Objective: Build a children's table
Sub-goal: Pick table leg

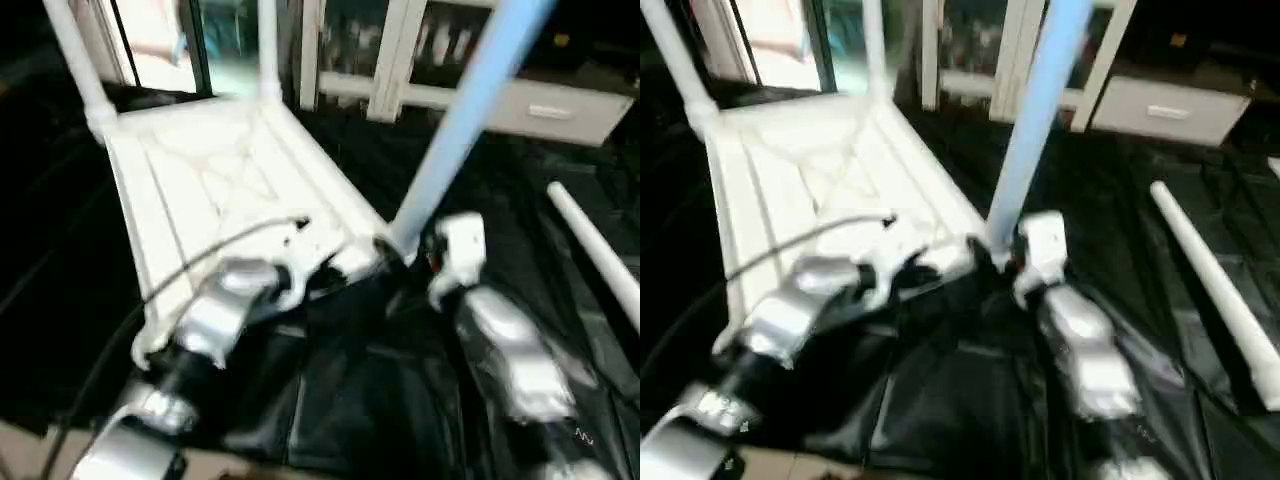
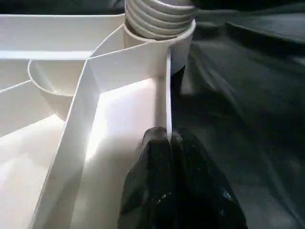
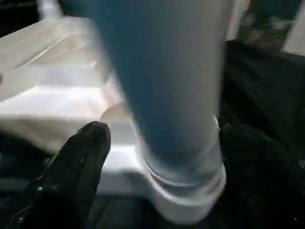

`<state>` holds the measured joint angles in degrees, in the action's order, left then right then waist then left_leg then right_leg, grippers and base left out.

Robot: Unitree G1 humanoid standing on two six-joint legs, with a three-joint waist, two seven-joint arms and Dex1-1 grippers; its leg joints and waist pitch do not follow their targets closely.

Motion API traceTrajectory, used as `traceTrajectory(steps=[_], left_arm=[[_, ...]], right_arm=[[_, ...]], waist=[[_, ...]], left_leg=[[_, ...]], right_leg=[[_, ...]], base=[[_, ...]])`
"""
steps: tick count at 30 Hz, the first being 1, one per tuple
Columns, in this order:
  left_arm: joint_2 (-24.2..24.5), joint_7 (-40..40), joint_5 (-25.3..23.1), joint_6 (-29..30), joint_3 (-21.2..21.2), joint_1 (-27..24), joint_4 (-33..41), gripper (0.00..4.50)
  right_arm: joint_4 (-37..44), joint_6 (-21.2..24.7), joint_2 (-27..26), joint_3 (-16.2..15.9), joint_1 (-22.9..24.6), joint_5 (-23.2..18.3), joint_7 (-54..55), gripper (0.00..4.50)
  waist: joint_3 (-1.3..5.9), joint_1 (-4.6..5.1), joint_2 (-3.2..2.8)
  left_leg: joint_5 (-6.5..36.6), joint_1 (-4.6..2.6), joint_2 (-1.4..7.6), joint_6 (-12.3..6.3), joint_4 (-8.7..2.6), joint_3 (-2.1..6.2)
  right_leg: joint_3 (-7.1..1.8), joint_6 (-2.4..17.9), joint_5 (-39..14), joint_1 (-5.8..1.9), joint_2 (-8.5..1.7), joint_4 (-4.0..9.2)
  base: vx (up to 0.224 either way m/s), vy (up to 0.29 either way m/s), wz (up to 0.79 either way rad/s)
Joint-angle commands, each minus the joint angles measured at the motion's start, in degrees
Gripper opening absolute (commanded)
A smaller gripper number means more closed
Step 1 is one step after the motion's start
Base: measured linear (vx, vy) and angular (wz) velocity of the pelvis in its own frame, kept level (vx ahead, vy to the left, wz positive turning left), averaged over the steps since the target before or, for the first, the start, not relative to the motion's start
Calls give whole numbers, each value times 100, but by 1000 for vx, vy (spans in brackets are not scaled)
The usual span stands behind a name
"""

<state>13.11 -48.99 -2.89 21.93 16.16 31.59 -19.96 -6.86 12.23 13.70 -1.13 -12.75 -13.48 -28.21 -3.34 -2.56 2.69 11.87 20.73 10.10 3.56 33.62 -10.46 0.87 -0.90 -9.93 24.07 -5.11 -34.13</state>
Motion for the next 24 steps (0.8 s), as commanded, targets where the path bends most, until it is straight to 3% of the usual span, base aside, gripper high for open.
traceTrajectory(steps=[1, 3, 6, 13, 14, 18, 24], left_arm=[[-48, -262, 364, -348, -72, -13, 363, 0], [63, -373, 352, -416, -39, -63, 382, 0], [157, -542, 441, -444, -42, -139, 480, 0], [226, -613, 467, -371, -27, -249, 639, 0], [239, -607, 461, -371, -24, -262, 642, 0], [231, -568, 469, -323, -40, -268, 672, 0], [203, -521, 481, -247, -96, -250, 665, 0]], right_arm=[[366, 350, 203, -75, 127, -213, -370, 440], [627, 583, 515, -140, 299, -310, -705, 440], [740, 818, 650, 4, 369, -487, -823, 440], [777, 954, 577, 59, 294, -534, -714, 440], [803, 984, 562, 26, 315, -541, -694, 440], [845, 1043, 524, 17, 396, -527, -609, 440], [870, 1091, 455, 50, 461, -453, -426, 440]], waist=[[369, -30, -5], [356, -34, -3], [352, -32, -8], [382, -61, -1], [382, -69, 46], [375, -94, -7], [379, -87, -18]], left_leg=[[613, -43, 248, -620, -373, 35], [778, -34, 250, -564, -385, 37], [835, -22, 256, -468, -392, 48], [457, -31, 241, -511, -345, 30], [401, -31, 236, -552, -338, 20], [413, -25, 235, -551, -341, 31], [410, -27, 228, -486, -340, 33]], right_leg=[[-133, 1565, -199, -355, -205, 284], [-138, 1510, -480, -343, -212, 313], [-141, 1428, -663, -330, -224, 318], [-133, 1479, -251, -308, -209, 261], [-130, 1488, -180, -310, -201, 257], [-129, 1468, -307, -312, -217, 257], [-125, 1455, -198, -315, -204, 251]], base=[[0, 0, 0], [0, 0, 0], [0, 0, 0], [0, 0, 0], [0, 0, 0], [0, 0, 0], [0, 0, 0]])
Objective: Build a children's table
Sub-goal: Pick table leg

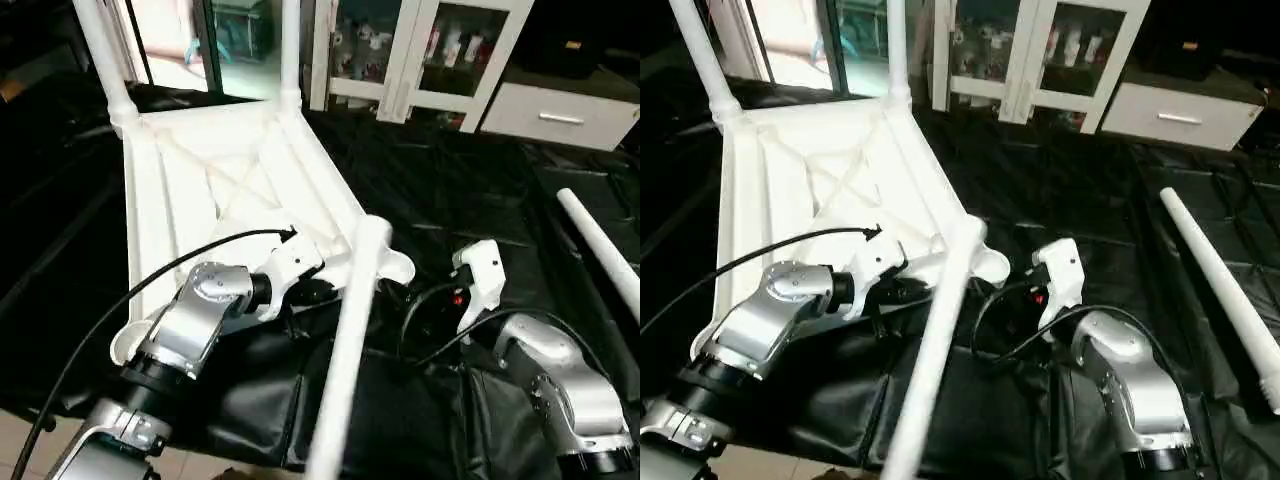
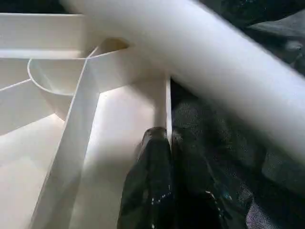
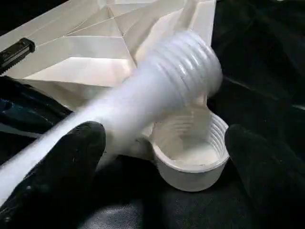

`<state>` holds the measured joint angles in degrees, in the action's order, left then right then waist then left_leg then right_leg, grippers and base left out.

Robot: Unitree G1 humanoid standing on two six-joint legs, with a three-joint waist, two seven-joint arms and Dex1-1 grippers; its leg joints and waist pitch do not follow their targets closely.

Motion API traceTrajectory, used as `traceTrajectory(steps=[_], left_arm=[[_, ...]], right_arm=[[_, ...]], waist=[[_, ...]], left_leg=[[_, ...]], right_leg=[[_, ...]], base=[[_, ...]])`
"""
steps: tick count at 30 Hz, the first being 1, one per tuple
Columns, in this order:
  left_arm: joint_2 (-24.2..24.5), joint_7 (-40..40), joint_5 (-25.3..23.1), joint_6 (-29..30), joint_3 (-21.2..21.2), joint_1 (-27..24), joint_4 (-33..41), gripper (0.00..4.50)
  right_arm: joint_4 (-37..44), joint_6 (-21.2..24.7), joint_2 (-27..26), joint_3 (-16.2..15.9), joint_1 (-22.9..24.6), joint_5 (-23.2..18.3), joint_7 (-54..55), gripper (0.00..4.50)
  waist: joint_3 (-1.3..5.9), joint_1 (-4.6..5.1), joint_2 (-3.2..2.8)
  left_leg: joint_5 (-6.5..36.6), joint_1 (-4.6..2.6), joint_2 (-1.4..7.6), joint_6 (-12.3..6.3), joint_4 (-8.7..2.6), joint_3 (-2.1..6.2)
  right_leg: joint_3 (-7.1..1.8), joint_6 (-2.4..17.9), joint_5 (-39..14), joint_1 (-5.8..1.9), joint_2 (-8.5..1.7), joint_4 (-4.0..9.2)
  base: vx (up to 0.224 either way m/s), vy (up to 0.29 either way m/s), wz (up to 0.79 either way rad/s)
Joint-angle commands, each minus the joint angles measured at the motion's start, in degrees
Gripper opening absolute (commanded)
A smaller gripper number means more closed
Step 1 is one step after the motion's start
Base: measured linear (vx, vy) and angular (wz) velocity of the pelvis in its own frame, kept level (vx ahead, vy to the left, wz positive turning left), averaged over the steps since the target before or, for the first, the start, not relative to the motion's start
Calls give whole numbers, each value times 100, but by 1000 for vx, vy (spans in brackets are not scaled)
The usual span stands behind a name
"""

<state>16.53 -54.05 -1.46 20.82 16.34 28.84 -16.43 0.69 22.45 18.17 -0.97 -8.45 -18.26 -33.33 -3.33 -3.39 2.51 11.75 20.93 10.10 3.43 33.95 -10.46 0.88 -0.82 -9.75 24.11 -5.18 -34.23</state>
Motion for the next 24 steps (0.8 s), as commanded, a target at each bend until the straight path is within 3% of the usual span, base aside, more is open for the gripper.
traceTrajectory(steps=[1, 4, 12, 16, 20, 21, 24], left_arm=[[-140, -15, 339, -135, -114, 25, 312, 0], [-151, 10, 331, -110, -123, 27, 311, 0], [-160, 63, 319, -84, -136, 33, 309, 0], [-77, 54, 279, -218, -149, 48, 303, 0], [-9, 39, 244, -264, -147, 70, 279, 0], [2, 39, 243, -263, -148, 75, 270, 0], [-3, 57, 237, -262, -149, 79, 259, 0]], right_arm=[[115, 69, 8, 34, 31, 25, 86, 440], [114, 90, -11, 75, 38, 41, 158, 440], [274, 238, -39, 64, 119, -17, 219, 440], [410, 420, -67, 209, 49, -280, 196, 445], [624, 770, -100, 300, -72, -561, 207, 445], [792, 1188, -81, 278, -179, -628, 310, 445], [953, 1704, -66, 235, -282, -708, 431, 445]], waist=[[383, -6, 5], [375, -6, -24], [363, -5, -16], [363, -8, -14], [357, -1, -19], [351, 2, -14], [353, -1, -16]], left_leg=[[419, -51, 224, -468, -369, 31], [412, -43, 221, -471, -367, 34], [519, -46, 222, -424, -375, 38], [514, -49, 219, -452, -374, 40], [532, -48, 225, -436, -377, 47], [555, -51, 222, -429, -381, 45], [521, -60, 219, -373, -385, 50]], right_leg=[[-126, 1451, -206, -323, -196, 258], [-128, 1463, -161, -325, -197, 255], [-126, 1447, -215, -326, -192, 262], [-127, 1466, -182, -331, -193, 258], [-124, 1443, -240, -324, -194, 254], [-124, 1441, -285, -323, -190, 263], [-125, 1401, -360, -321, -183, 256]], base=[[0, 0, 0], [0, 0, 0], [0, 0, 0], [0, 0, 0], [0, 0, 0], [0, 0, 0], [0, 0, 0]])
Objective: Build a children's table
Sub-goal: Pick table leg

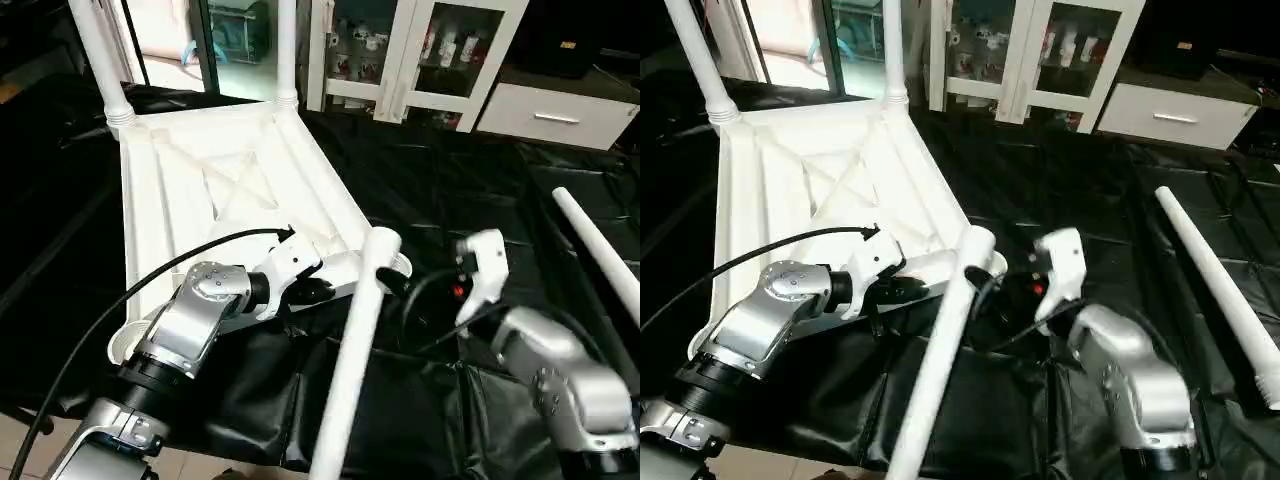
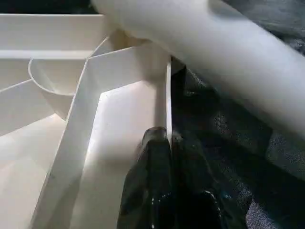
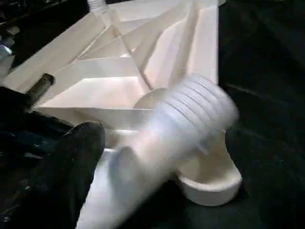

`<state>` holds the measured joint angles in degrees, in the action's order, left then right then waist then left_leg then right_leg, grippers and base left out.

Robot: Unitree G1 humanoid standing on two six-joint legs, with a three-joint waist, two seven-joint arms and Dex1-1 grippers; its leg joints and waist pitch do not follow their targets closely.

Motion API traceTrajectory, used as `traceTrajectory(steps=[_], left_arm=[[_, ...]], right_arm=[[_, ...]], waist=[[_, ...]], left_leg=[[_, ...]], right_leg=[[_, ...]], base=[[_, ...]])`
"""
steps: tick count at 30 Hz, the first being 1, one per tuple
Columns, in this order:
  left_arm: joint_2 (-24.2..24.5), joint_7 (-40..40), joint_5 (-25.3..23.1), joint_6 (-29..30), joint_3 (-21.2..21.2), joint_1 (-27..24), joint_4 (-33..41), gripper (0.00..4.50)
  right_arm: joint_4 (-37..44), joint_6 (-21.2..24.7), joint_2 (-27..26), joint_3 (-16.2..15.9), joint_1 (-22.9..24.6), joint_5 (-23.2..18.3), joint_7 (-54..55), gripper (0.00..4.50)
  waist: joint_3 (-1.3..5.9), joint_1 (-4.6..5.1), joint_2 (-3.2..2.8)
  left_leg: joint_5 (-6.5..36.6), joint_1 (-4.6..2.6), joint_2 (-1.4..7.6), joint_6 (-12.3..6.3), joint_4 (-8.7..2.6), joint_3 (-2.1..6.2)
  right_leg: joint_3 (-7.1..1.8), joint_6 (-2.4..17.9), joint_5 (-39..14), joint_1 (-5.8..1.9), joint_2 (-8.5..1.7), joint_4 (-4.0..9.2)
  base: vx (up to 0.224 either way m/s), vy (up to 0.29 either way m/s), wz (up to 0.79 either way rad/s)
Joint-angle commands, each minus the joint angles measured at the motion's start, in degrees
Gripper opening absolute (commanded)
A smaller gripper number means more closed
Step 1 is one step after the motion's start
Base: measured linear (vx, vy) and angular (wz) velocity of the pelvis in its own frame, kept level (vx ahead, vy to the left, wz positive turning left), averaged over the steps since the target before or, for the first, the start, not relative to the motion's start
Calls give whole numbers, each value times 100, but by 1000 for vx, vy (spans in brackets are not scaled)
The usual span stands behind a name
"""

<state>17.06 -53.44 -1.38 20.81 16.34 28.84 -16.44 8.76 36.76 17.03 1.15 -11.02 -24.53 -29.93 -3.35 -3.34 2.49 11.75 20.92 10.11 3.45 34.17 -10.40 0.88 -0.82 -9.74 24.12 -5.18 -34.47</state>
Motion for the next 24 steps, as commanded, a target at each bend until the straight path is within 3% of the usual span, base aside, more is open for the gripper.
traceTrajectory(steps=[1, 4, 6, 8, 10, 11, 14, 15, 17, 20, 24], left_arm=[[-64, 8, 223, -261, -139, 81, 250, 0], [-72, 22, 221, -262, -133, 81, 242, 0], [-67, 37, 213, -259, -121, 88, 233, 0], [-64, 40, 210, -261, -120, 89, 232, 0], [-45, 63, 191, -275, -123, 94, 223, 0], [-40, 69, 189, -280, -128, 95, 221, 0], [-37, 74, 188, -287, -131, 97, 214, 0], [-42, 80, 188, -292, -134, 103, 202, 0], [-48, 85, 186, -297, -133, 110, 192, 0], [-66, 92, 193, -309, -122, 130, 167, 0], [-61, 91, 216, -320, -109, 139, 158, 0]], right_arm=[[312, 606, 54, -54, -67, -221, 116, 445], [457, 934, 148, -221, -72, -222, 119, 445], [654, 1701, 435, -567, -5, -59, 192, 445], [680, 1825, 471, -606, 3, 3, 256, 445], [859, 2748, 677, -839, 44, 489, 796, 445], [900, 3006, 707, -876, 46, 628, 971, 445], [919, 3296, 626, -813, 47, 612, 1149, 445], [913, 3351, 530, -755, 55, 571, 1252, 445], [923, 3428, 461, -716, 43, 529, 1350, 445], [959, 3603, 311, -611, -38, 519, 1544, 445], [1020, 3806, 166, -470, -111, 655, 1642, 445]], waist=[[355, -9, -6], [366, -21, -8], [356, -21, 10], [355, -23, 12], [344, -22, 45], [338, -28, 15], [327, 1, 14], [338, -4, 4], [362, 1, 41], [352, -8, -13], [359, -8, -15]], left_leg=[[511, -61, 220, -350, -404, 39], [372, -59, 214, -327, -395, 43], [345, -54, 207, -292, -401, 44], [471, -40, 214, -253, -401, 42], [436, -41, 205, -177, -414, 47], [432, -58, 208, -125, -423, 51], [760, -63, 200, 97, -444, 56], [763, -71, 195, 121, -436, 53], [660, -30, 198, 124, -426, 67], [577, -48, 195, 92, -420, 58], [590, -49, 192, 138, -424, 61]], right_leg=[[-128, 1386, -359, -316, -188, 283], [-126, 1362, -175, -325, -183, 260], [-127, 1346, -218, -339, -173, 267], [-136, 1288, -383, -332, -203, 279], [-136, 1185, -517, -336, -177, 292], [-138, 1146, -568, -319, -183, 291], [-145, 1024, -1088, -289, -187, 356], [-148, 1031, -1065, -282, -191, 359], [-143, 1016, -780, -316, -198, 307], [-146, 1072, -602, -296, -188, 301], [-143, 1079, -583, -305, -181, 294]], base=[[0, 0, 0], [0, 0, 0], [0, 0, 0], [0, 0, 0], [0, 0, 0], [0, 0, 0], [0, 0, 0], [0, 0, 0], [0, 0, 0], [0, 0, 0], [0, 0, 0]])
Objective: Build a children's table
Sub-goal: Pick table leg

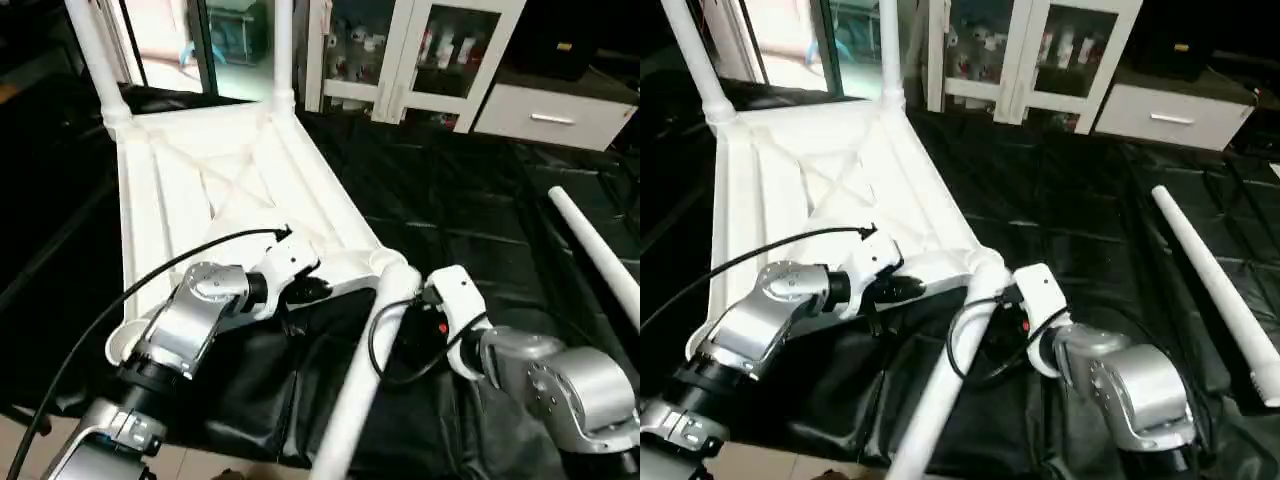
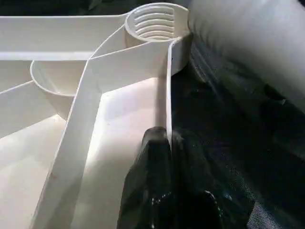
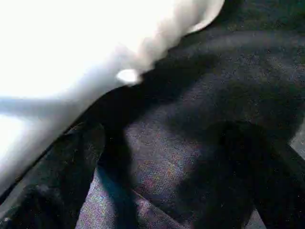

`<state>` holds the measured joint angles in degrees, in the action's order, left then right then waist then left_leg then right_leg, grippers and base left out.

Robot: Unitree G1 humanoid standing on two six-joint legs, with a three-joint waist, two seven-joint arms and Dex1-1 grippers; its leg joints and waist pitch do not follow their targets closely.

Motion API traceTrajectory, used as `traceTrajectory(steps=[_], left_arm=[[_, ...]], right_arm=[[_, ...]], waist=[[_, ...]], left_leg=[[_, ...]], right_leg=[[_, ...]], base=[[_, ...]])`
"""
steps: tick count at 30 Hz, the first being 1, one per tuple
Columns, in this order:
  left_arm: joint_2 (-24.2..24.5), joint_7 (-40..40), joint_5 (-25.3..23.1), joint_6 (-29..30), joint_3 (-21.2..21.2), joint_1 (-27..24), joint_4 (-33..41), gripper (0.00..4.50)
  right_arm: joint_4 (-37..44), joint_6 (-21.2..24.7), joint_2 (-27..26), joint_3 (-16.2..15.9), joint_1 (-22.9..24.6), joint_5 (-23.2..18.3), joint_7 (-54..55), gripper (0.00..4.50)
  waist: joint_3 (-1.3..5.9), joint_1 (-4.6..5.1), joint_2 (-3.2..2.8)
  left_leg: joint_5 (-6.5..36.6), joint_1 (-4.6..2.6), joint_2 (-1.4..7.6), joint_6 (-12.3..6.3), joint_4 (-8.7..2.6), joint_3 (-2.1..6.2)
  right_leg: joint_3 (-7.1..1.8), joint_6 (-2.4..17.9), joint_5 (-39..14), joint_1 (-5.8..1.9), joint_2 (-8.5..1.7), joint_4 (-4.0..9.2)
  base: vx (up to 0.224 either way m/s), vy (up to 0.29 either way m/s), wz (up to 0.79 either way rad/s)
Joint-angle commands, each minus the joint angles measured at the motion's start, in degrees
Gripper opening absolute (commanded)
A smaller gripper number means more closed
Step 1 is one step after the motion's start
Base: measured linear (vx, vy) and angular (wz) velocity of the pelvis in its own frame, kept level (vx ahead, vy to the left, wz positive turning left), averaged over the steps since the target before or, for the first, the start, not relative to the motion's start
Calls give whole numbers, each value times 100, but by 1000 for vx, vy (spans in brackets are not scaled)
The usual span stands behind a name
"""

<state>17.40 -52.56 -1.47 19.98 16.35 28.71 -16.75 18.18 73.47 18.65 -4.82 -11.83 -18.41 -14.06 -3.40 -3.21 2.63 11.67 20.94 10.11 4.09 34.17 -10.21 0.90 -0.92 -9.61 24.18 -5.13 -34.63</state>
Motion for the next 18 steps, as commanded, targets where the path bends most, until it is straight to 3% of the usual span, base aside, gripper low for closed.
traceTrajectory(steps=[1, 9, 12, 15, 18], left_arm=[[-90, -4, 236, -238, -118, 156, 187, 0], [-129, 127, 272, -345, -236, 182, 208, 0], [-236, 241, 436, -112, -431, 255, 217, 55], [-201, 108, 572, 146, -481, 269, 404, 61], [-209, 90, 728, 450, -603, 347, 568, 95]], right_arm=[[83, 208, -36, 184, -51, 73, 92, 445], [66, 296, -86, 299, -90, 58, 253, 445], [96, 349, -121, 319, -81, 90, 271, 450], [108, 385, -151, 328, -83, 126, 284, 450], [85, 361, -137, 323, -73, 138, 297, 450]], waist=[[364, -24, -32], [377, -43, -41], [379, -42, -34], [376, -52, -33], [334, -46, -33]], left_leg=[[597, -54, 194, 92, -426, 42], [553, -62, 189, 111, -416, 39], [504, -53, 186, 102, -410, 41], [581, -64, 182, 132, -410, 37], [928, -63, 180, 206, -433, 39]], right_leg=[[-146, 1087, -564, -314, -188, 306], [-148, 1104, -459, -323, -194, 291], [-149, 1118, -387, -335, -196, 282], [-148, 1184, -460, -326, -196, 282], [-153, 1042, -998, -306, -198, 333]], base=[[0, 0, 0], [0, 0, 0], [0, 0, 0], [0, 0, 0], [0, 0, 0]])
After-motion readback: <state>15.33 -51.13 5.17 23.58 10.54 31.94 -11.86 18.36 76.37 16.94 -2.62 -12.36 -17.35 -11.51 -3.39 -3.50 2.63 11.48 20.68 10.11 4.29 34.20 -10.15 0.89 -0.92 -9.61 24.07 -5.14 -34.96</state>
